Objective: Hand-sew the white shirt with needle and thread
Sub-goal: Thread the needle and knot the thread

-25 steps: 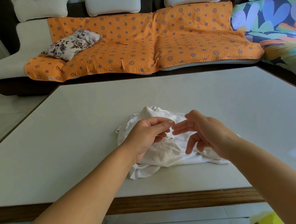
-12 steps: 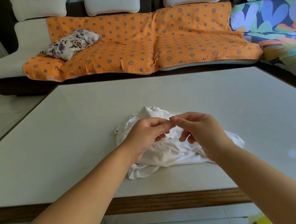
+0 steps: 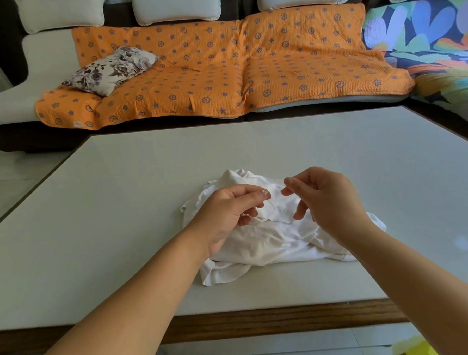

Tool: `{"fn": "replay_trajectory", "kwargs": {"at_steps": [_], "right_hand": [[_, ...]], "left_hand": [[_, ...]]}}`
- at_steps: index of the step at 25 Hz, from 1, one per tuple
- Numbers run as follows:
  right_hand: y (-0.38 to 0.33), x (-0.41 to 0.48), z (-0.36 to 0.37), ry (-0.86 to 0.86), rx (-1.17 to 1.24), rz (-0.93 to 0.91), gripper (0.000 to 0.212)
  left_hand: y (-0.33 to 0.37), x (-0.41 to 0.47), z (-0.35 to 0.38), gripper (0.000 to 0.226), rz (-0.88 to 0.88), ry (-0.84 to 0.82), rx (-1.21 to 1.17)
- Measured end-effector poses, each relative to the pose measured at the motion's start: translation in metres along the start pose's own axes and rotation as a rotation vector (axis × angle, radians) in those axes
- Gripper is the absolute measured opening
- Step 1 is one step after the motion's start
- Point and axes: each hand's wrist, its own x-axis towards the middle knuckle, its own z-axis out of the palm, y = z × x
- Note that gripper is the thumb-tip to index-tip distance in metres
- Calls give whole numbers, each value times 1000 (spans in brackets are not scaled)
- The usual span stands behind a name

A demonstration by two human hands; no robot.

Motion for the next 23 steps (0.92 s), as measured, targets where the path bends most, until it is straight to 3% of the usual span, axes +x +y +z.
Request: {"fn": "replay_trajectory", "kwargs": {"at_steps": [11, 23], "right_hand": [[5, 8, -13, 68, -48, 18, 23], [16, 17, -18, 94, -117, 12, 22]], "left_hand": [[3, 4, -1, 10, -47, 30, -195], [7, 2, -7, 12, -55, 16, -256]]}}
